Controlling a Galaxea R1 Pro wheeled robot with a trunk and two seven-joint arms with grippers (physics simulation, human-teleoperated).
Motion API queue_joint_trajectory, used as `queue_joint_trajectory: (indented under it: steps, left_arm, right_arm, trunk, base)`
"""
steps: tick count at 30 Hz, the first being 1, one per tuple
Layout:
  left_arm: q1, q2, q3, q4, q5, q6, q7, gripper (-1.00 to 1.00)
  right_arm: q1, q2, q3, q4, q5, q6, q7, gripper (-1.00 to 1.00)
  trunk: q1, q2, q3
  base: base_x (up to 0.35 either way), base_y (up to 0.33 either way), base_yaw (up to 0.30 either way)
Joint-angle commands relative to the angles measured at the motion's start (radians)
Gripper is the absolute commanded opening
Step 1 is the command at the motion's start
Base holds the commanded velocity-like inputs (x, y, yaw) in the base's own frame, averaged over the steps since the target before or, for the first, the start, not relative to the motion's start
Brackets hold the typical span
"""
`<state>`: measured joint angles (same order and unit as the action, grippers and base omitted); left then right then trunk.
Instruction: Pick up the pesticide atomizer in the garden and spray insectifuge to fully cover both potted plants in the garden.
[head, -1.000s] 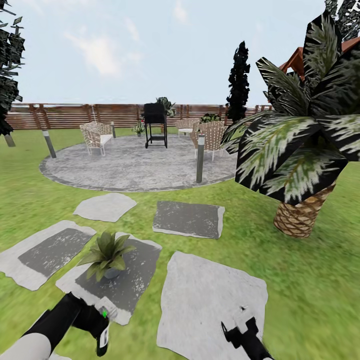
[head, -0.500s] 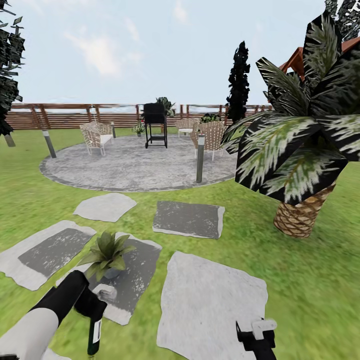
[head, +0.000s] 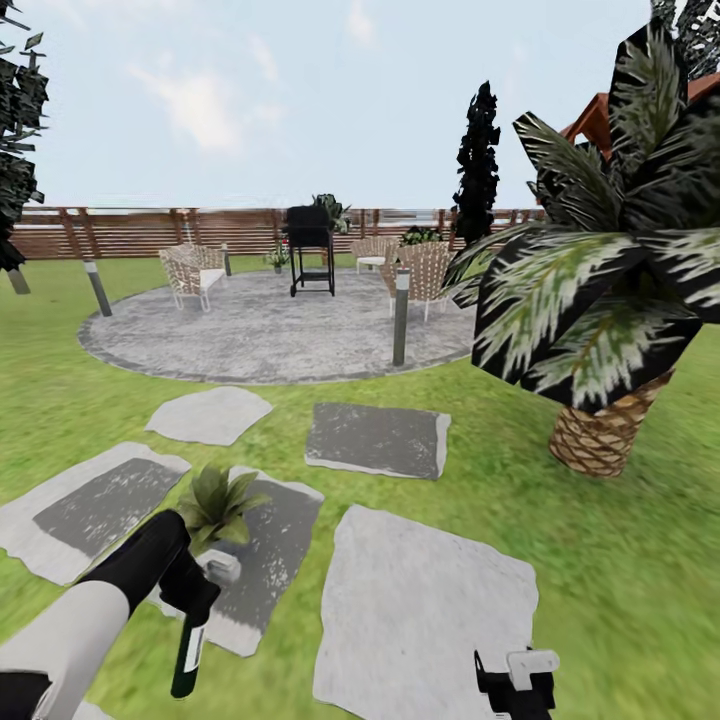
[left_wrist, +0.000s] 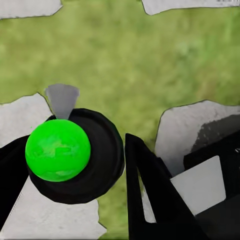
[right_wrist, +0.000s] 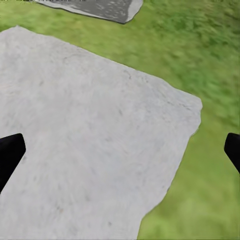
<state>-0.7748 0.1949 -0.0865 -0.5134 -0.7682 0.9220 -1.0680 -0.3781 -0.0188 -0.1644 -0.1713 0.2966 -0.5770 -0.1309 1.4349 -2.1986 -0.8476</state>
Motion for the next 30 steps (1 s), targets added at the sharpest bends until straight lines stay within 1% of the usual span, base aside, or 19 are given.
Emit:
queue_joint_trajectory:
  steps: [1,14,17,19,21,23,26,28,30]
  left_arm:
    - [-0.002,0.002,-0.005,-0.002,-0.011,0.008,-0.013,-1.00]
    - [-0.004,-0.006,-0.006,-0.002,-0.013,0.012,-0.016,-1.00]
    - [-0.029,-0.011,-0.008,-0.002,-0.011,0.012,-0.019,-1.00]
    - [-0.046,-0.012,-0.010,-0.001,-0.012,0.012,-0.037,-1.00]
    - [-0.059,-0.012,-0.013,-0.002,-0.026,0.012,-0.082,-1.00]
    - [-0.065,-0.012,-0.014,-0.002,-0.058,0.012,-0.121,-1.00]
    - [-0.083,-0.012,-0.012,-0.003,-0.145,0.012,-0.168,-1.00]
    - [-0.090,-0.012,-0.011,-0.002,-0.196,0.012,-0.207,-1.00]
    - [-0.094,-0.012,-0.013,-0.002,-0.246,0.012,-0.273,-1.00]
  right_arm:
    - [-0.001,0.000,-0.004,0.001,0.010,-0.003,-0.006,1.00]
    - [-0.001,0.001,-0.003,0.003,0.012,-0.003,-0.006,1.00]
    - [-0.001,0.001,-0.003,0.003,0.012,-0.003,-0.005,1.00]
    - [-0.001,0.000,-0.003,0.003,0.012,-0.003,-0.004,1.00]
    - [-0.001,0.000,-0.003,0.003,0.012,-0.003,-0.004,1.00]
    - [-0.001,0.000,-0.003,0.003,0.012,-0.003,-0.004,1.00]
    - [-0.001,0.000,-0.003,0.003,0.012,-0.003,-0.004,1.00]
    - [-0.001,0.000,-0.003,0.003,0.012,-0.003,-0.004,1.00]
    - [-0.001,0.000,-0.003,0.003,0.012,-0.003,-0.004,1.00]
  trunk:
    - [0.000,0.000,-0.001]
    - [0.000,0.000,-0.009]
    - [0.000,0.000,-0.009]
    - [0.000,0.000,-0.009]
    - [0.000,0.000,-0.009]
    - [0.000,0.000,-0.009]
    - [0.000,0.000,-0.009]
    - [0.000,0.000,-0.009]
    - [0.000,0.000,-0.009]
  base:
    - [0.295,0.000,0.038]
    - [0.332,0.000,0.189]
    - [0.210,0.000,0.024]
    - [0.099,0.000,0.008]
    - [0.033,0.000,0.003]
    - [0.013,0.000,0.001]
    - [0.005,0.000,0.000]
    - [0.001,0.000,0.000]
    - [0.000,0.000,0.000]
